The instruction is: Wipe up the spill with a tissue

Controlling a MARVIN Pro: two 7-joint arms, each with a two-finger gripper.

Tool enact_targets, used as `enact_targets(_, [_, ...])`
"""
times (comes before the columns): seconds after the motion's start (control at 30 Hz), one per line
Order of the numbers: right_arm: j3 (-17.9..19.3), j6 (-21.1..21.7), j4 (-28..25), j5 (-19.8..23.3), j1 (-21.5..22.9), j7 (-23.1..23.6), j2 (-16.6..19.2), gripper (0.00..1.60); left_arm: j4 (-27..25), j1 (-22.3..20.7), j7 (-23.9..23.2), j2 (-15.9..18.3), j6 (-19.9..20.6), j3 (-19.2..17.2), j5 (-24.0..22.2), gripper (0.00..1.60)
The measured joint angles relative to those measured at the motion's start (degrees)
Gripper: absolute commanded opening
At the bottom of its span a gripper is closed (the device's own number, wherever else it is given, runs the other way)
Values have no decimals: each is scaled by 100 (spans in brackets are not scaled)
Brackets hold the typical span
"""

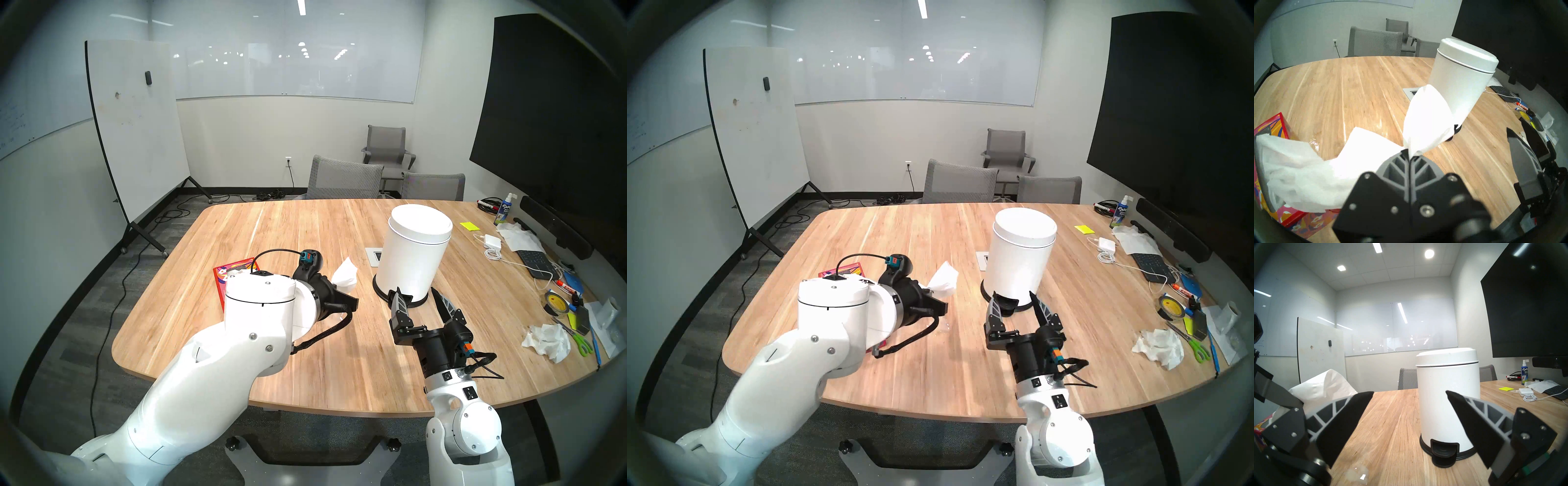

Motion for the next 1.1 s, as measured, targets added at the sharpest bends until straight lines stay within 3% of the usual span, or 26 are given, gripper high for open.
enact_targets(0.43, [0,0,1,0,1,0,0,160,51,-587,-214,-353,225,-434,-60,0])
enact_targets(0.63, [0,0,1,0,1,0,0,160,-113,-650,-229,-473,229,-594,-184,0])
enact_targets(0.9, [0,0,1,0,0,0,0,160,-562,-289,-229,-256,230,-868,-376,0])
enact_targets(1.1, [0,0,1,0,1,0,0,160,-633,163,-224,21,228,-484,-433,0])
